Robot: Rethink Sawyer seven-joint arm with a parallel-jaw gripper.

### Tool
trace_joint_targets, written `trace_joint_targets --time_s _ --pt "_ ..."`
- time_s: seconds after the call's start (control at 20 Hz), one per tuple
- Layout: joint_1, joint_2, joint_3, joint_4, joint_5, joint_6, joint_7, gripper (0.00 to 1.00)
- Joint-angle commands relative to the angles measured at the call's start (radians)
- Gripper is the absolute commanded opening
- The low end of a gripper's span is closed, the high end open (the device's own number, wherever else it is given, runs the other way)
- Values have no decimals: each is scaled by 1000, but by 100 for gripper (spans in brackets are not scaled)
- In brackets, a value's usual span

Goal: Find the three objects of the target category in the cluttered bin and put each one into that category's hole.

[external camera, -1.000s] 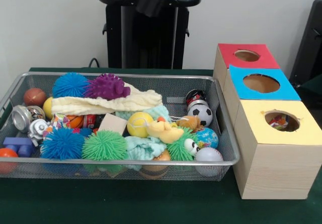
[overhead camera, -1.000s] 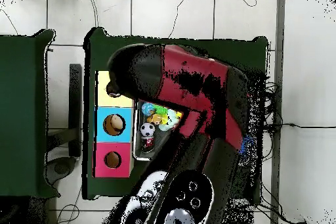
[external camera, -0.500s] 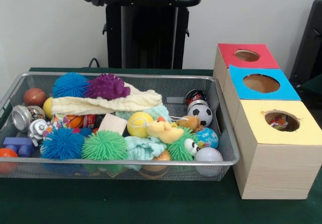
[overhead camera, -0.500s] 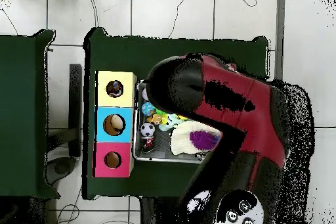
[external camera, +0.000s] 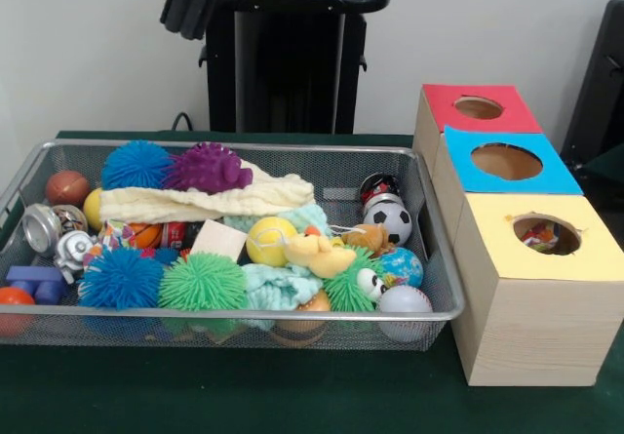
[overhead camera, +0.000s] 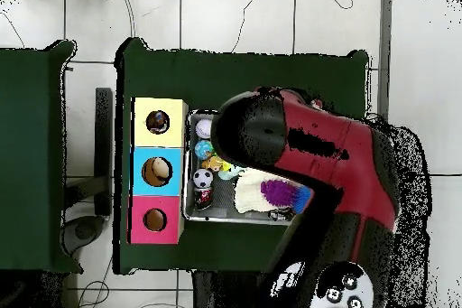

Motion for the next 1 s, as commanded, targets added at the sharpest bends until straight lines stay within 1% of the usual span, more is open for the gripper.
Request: trace_joint_targets --time_s 0.05,0.45,0.6,0.8,1.0 --pt "-43 6 164 152 -76 -19 -104 0" --pt "-75 26 193 201 -121 -60 -50 0" --pt "-95 29 207 216 -136 -59 -57 0" --pt "-120 12 220 240 -167 -52 -73 0" --pt "-146 0 238 276 -186 -75 -79 0"
